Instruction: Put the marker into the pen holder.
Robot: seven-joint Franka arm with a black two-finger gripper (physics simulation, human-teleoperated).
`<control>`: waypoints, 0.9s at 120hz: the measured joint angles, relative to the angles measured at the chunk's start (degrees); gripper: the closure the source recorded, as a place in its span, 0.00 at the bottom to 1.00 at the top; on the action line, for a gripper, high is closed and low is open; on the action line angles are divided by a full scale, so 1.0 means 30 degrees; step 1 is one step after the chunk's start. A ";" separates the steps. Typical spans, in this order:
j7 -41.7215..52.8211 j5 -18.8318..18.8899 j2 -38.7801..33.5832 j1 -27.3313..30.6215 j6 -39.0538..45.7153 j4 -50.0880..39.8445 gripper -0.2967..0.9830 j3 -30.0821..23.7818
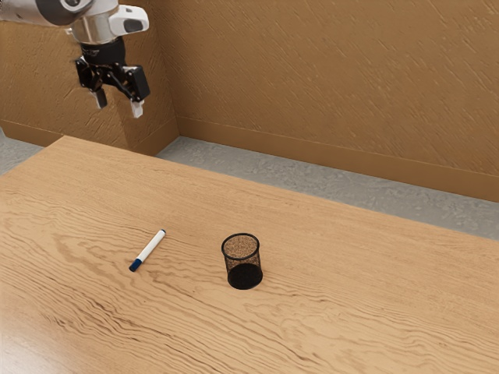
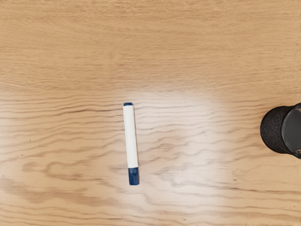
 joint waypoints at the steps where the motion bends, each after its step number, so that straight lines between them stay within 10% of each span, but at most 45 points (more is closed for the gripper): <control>1: 0.0009 0.0000 -0.0002 -0.0028 0.0000 0.0000 0.23 0.0000; 32: 0.0192 -0.0056 0.0229 0.0099 0.0098 0.0238 0.23 0.0021; 60: 0.0422 -0.0170 0.6539 0.3819 0.4559 -0.2123 0.23 0.0033; 108: 0.1268 -0.0196 0.6709 0.3300 1.1236 -0.7513 0.24 -0.0027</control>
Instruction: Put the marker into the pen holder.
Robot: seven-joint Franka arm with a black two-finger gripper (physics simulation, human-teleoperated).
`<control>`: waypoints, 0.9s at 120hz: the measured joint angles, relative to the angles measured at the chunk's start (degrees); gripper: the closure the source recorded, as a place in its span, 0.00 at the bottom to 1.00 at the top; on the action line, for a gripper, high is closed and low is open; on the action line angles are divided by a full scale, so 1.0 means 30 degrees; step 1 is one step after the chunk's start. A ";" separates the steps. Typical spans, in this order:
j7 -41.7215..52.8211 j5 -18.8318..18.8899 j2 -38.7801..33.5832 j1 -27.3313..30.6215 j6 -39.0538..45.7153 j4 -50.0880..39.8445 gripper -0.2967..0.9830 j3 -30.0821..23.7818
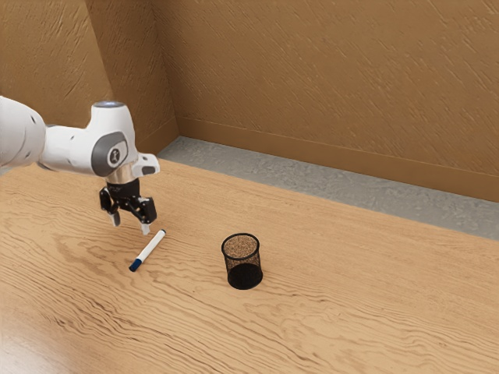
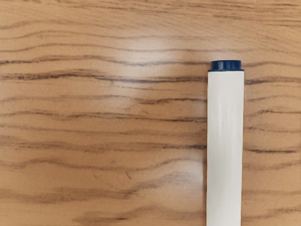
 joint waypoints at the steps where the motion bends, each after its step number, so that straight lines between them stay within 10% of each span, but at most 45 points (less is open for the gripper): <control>1: 0.0027 0.0005 0.0015 -0.0026 0.0139 -0.0036 0.24 -0.0004; 108: -0.0218 -0.0719 0.0751 -0.0482 0.4609 -0.1818 0.25 -0.0304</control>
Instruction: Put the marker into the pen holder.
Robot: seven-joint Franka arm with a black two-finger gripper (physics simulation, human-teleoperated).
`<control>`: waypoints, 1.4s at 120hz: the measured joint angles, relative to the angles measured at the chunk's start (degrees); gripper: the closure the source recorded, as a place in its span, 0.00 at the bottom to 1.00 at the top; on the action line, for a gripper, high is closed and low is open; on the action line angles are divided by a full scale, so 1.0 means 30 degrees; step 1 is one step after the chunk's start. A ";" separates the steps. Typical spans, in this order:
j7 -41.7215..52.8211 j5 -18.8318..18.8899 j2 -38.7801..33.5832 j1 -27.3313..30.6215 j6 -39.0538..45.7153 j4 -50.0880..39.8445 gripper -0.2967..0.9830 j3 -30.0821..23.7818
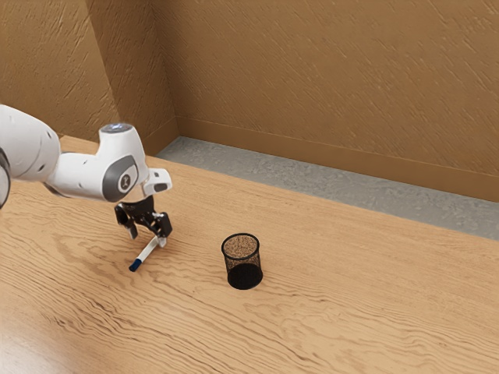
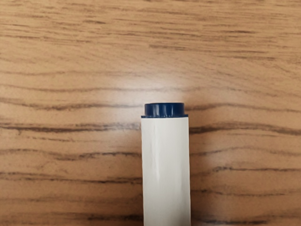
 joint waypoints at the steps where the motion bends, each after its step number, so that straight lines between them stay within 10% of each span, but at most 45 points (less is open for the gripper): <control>1: -0.0006 0.0001 0.0020 0.0001 0.0005 0.0031 0.25 0.0001; 111: -0.0519 -0.0010 0.0695 -0.0052 0.0130 0.0807 0.76 -0.0019; 168: -0.1674 0.0514 0.0125 -0.0092 0.0204 0.0804 0.85 -0.0008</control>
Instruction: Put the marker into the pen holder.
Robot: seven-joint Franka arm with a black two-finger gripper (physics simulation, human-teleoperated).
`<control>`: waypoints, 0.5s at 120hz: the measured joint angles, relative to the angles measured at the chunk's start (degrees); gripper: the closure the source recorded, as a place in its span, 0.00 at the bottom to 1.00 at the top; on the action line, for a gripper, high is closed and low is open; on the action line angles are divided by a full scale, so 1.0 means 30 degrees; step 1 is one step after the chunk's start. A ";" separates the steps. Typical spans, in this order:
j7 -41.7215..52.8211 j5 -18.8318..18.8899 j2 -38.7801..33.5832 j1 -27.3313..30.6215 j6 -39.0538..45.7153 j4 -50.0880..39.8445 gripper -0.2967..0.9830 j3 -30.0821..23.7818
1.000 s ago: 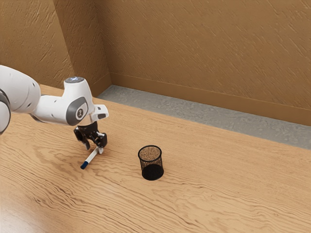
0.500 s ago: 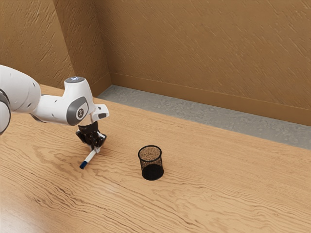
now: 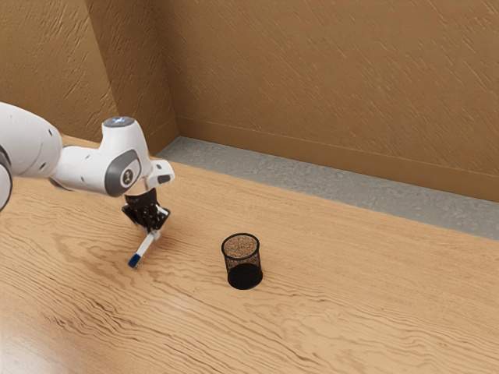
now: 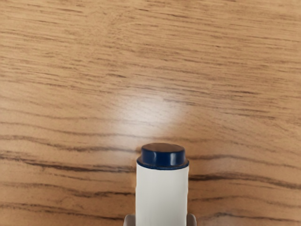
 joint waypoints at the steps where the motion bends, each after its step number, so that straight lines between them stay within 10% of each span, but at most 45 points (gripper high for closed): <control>1: -0.0022 0.0009 -0.0087 -0.0009 -0.0005 -0.0002 0.85 0.0001; 60: -0.1307 0.0079 -0.5155 -0.3472 -0.1667 -0.0061 0.84 -0.1401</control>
